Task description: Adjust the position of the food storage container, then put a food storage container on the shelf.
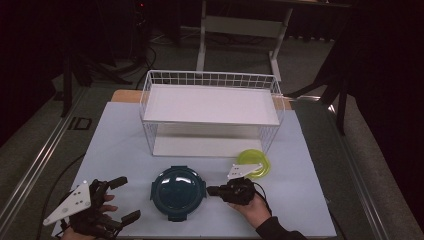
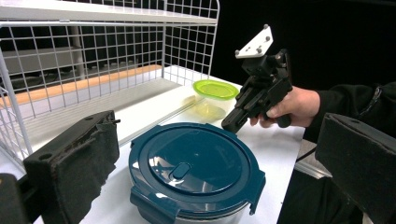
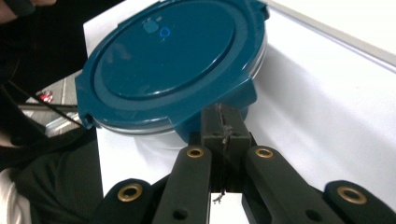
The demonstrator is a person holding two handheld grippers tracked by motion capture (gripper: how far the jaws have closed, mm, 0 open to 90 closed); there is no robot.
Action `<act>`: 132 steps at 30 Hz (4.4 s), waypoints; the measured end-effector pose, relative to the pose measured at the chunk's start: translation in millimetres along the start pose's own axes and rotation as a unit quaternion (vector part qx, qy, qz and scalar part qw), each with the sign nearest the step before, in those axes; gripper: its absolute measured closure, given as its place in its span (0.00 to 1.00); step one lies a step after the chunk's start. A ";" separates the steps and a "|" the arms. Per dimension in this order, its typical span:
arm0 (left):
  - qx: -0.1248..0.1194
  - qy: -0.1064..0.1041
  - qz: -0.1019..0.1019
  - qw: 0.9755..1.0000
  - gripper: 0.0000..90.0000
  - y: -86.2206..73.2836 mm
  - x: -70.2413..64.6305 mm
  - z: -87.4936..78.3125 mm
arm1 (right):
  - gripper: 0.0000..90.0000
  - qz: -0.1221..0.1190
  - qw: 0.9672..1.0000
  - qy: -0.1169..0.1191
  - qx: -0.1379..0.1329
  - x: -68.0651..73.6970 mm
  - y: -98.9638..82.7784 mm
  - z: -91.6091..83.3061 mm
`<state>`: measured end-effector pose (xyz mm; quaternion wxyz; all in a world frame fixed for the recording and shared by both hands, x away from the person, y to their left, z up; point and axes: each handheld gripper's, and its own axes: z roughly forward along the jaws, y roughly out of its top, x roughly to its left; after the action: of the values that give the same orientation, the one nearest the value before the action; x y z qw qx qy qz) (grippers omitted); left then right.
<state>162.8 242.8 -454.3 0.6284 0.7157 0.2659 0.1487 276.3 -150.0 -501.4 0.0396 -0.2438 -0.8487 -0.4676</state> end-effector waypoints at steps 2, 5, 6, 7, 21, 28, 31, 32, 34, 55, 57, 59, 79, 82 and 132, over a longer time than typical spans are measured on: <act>0.001 0.000 0.001 1.000 0.00 -0.1 -0.5 0.7 | 1.00 -0.012 1.000 -0.013 -0.006 3.9 2.4 -4.0; 0.010 0.001 0.005 1.000 0.00 0.3 -1.7 2.7 | 0.87 -0.031 0.999 -0.019 -0.023 11.1 6.3 -9.5; 0.013 0.000 0.007 1.000 0.00 0.5 -2.3 3.4 | 0.80 -0.038 0.999 -0.011 -0.027 12.9 7.3 -10.5; 0.017 0.000 0.009 1.000 0.00 1.0 -2.8 4.0 | 0.72 -0.045 0.998 -0.008 -0.030 14.8 8.2 -11.1; 0.058 0.026 -0.021 0.998 0.00 19.3 5.3 17.2 | 0.23 -0.063 0.992 -0.054 -0.094 34.3 26.9 -30.8; 0.141 0.039 -0.101 0.984 0.00 19.7 16.6 33.4 | 0.17 -0.050 0.995 -0.042 -0.070 31.7 34.6 -25.4; 0.168 0.042 -0.154 0.973 0.00 11.1 24.8 39.9 | 0.17 -0.054 0.994 -0.052 -0.074 32.1 35.8 -24.8; 0.168 0.042 -0.154 0.973 0.00 11.1 24.8 39.9 | 0.17 -0.054 0.994 -0.052 -0.074 32.1 35.8 -24.8; 0.187 0.033 -0.197 0.962 0.00 1.8 31.7 45.3 | 0.17 -0.051 0.994 -0.050 -0.077 32.1 36.3 -24.9; 0.256 0.003 -0.424 0.868 0.33 -40.9 76.8 75.0 | 0.12 0.038 0.997 -0.052 -0.048 24.0 28.1 -6.5; 0.254 -0.008 -0.437 0.862 0.40 -42.7 78.1 75.6 | 0.12 0.042 0.997 -0.053 -0.048 22.7 27.0 -6.7; 0.253 -0.022 -0.446 0.858 0.46 -43.8 80.0 74.9 | 0.15 0.047 0.996 -0.051 -0.048 21.7 26.1 -7.8; 0.252 -0.051 -0.428 0.867 0.60 -41.9 77.7 71.5 | 0.29 0.212 0.977 0.011 -0.014 7.8 8.9 0.7; 0.254 -0.050 -0.416 0.872 0.60 -39.7 75.1 71.6 | 0.33 0.251 0.968 0.020 -0.009 2.0 5.6 4.1; 0.216 -0.021 -0.373 0.902 0.63 11.2 48.4 82.6 | 0.62 0.312 0.949 0.049 -0.022 4.7 22.8 -28.3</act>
<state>249.6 201.8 -462.8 0.4732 0.6855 0.5256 -0.1728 277.9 -161.1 -466.5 0.2193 -0.4741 -0.7168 -0.4619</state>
